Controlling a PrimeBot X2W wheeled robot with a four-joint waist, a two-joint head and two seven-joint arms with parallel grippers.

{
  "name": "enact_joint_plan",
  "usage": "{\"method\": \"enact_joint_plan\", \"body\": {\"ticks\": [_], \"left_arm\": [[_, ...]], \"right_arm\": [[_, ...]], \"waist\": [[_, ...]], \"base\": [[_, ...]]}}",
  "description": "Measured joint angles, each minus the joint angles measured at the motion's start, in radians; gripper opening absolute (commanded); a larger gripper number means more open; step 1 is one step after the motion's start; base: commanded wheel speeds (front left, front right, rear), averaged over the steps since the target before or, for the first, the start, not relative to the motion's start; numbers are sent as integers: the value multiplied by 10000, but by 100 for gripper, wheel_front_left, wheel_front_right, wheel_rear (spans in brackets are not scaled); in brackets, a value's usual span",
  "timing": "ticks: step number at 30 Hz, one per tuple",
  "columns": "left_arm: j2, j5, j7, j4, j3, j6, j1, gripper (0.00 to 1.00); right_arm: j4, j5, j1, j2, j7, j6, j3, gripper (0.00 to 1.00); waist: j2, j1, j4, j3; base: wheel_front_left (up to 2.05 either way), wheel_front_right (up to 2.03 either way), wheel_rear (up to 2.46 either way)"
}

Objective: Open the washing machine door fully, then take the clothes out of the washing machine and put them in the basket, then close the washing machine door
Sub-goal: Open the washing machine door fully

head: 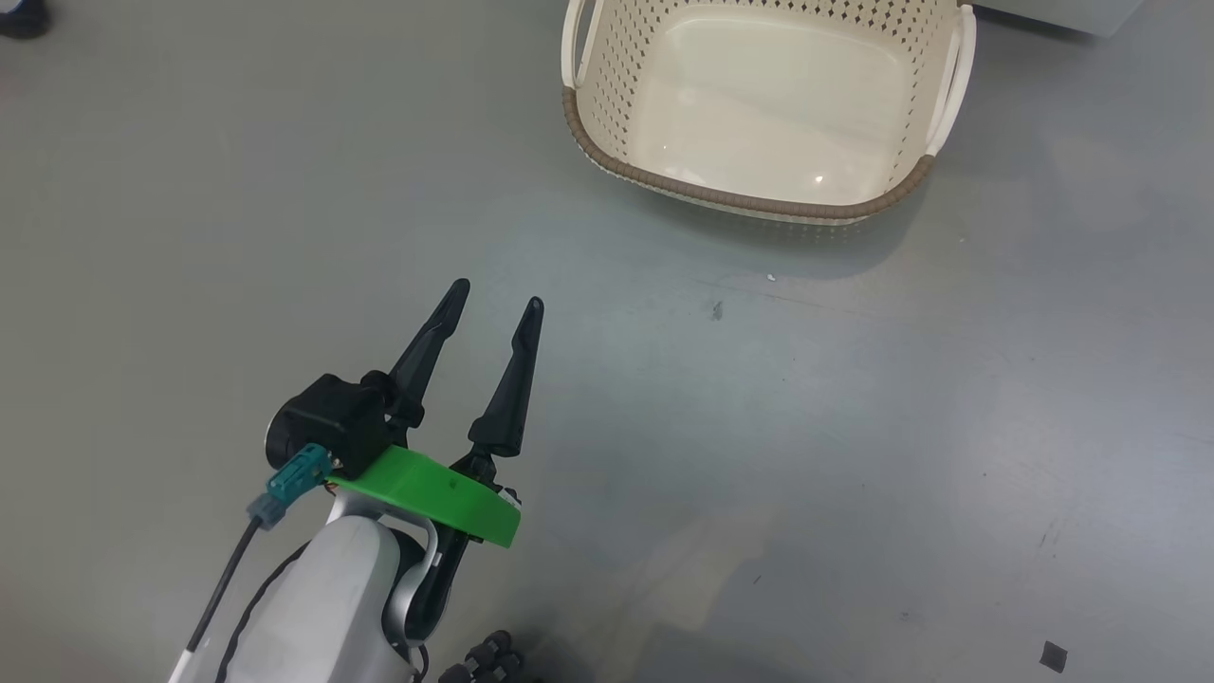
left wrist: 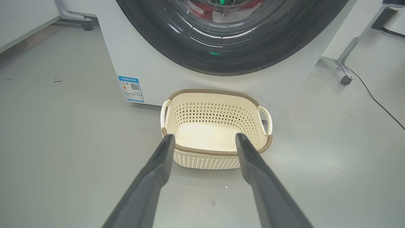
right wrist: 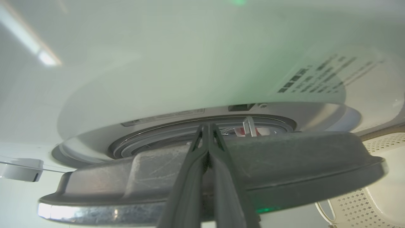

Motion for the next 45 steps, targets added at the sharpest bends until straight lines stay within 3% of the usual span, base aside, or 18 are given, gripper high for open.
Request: {"method": "enact_joint_plan", "body": {"ticks": [20, 45], "left_arm": [[-2, 31, 0, 36, 219, 0, -1, 100], [0, 573, -2, 148, 366, 0, 128, 100]], "right_arm": [[790, 257, 26, 100, 1104, -10, 144, 0], [1053, 617, 1437, 380, 2059, 13, 117, 0]], "waist": [[0, 0, -228, -415], [0, 0, -616, -1276]], "base": [[0, 0, 0], [0, 0, 0]]}}
